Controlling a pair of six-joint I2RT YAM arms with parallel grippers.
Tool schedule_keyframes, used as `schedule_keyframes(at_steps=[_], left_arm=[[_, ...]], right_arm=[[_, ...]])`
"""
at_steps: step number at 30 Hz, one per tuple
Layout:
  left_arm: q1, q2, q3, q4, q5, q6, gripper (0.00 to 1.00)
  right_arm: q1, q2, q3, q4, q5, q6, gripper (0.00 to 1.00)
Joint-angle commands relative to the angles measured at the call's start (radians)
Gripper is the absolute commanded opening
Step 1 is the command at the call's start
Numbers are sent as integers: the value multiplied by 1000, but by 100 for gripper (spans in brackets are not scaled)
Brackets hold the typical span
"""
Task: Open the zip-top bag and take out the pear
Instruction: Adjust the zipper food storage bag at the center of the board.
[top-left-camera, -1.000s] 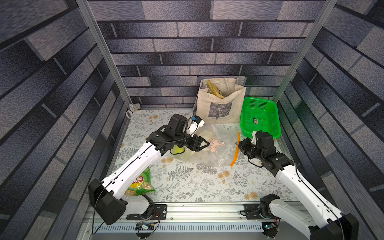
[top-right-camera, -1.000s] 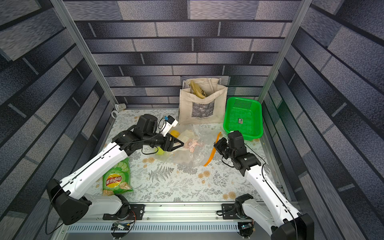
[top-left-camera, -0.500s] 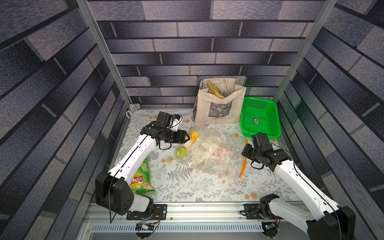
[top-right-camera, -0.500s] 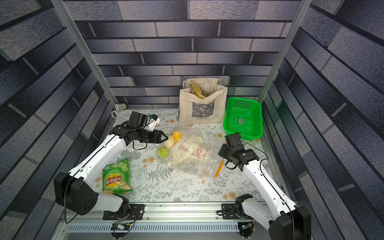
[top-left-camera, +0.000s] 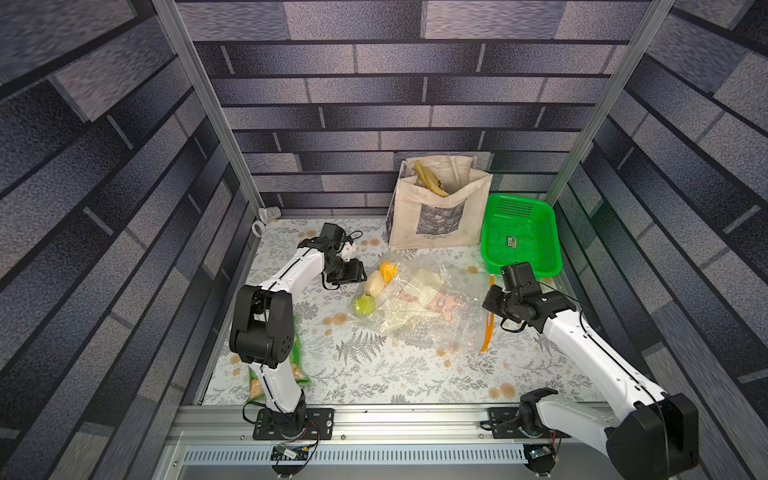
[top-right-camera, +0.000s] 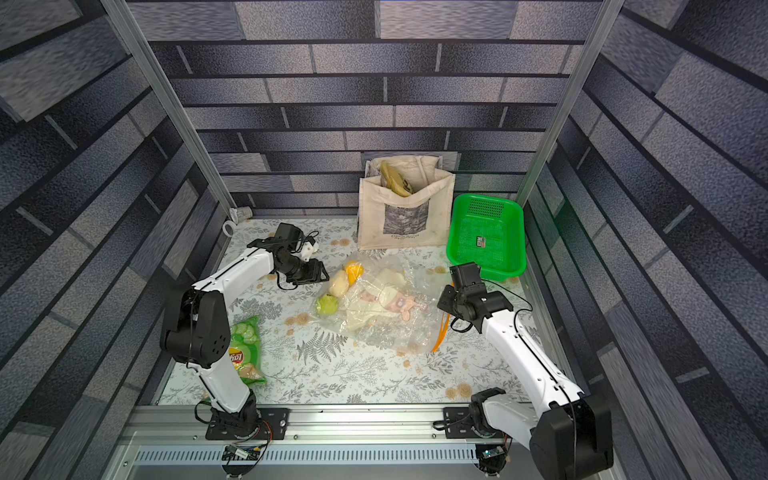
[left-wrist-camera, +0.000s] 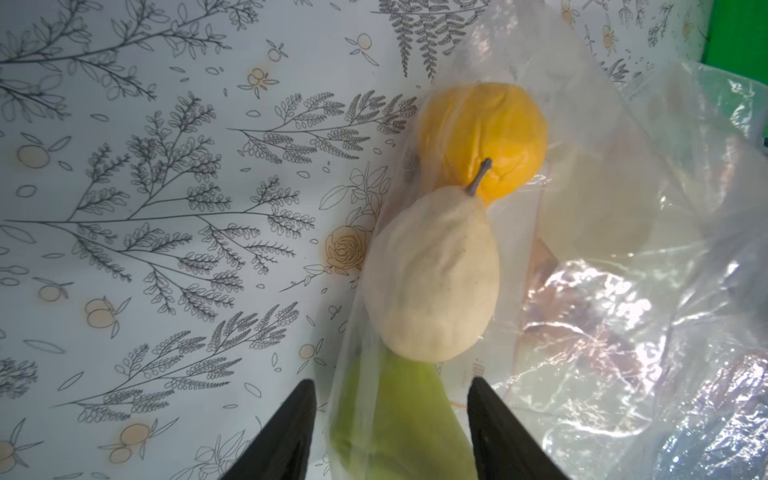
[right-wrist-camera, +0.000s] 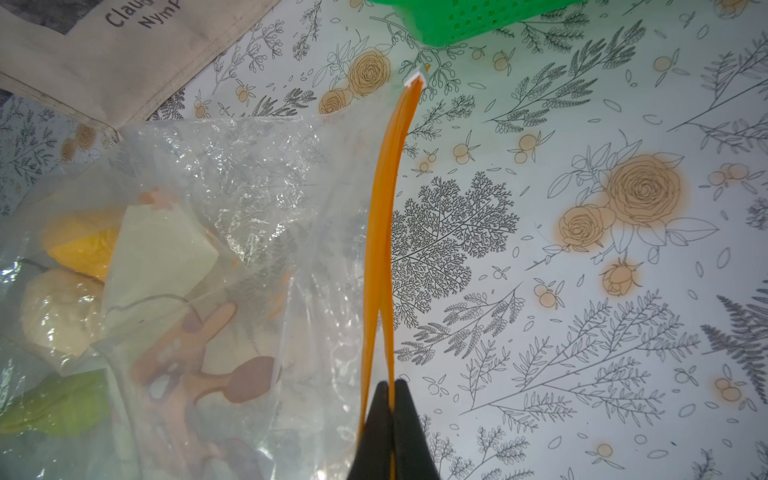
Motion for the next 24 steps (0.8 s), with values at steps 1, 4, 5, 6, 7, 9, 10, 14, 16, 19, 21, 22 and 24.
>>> schedule_keyframes(at_steps=[1,4,5,6,7,9,10,14,16,19,21,22,24], left_arm=[[-10,51,52,-11,75,49,57],[-20,90,64,-26,94,76,54],[-23,95,59,-16,108,78,53],[-24,101,52,-7,124,80,53],[-25,108,51,-4,131,82,53],[-30,130,54,-18,124,92,50],[-30,141,56,-25,117,95,49],[-37,166,44,-27,84,110,40],[-44,170,36,-18,75,113,34],[-52,183,38,-14,61,117,24],[-56,189,46,-15,55,118,8],[-55,188,50,-16,58,124,1],[-53,179,60,-19,70,135,0]], right_arm=[[-12,5,-18,15,-20,-2,0],[-17,17,-23,28,-30,7,0],[-18,20,-24,33,-33,8,0],[-20,24,-25,36,-34,11,0],[-21,28,-27,38,-36,13,0],[-24,33,-28,40,-45,15,0],[-25,34,-28,41,-48,16,0],[-27,28,-22,38,-53,15,0],[-30,25,-18,33,-55,13,0],[-34,20,-16,34,-62,9,0],[-34,20,-13,35,-64,6,0],[-34,18,-12,34,-65,7,0],[-35,17,-10,33,-65,3,0]])
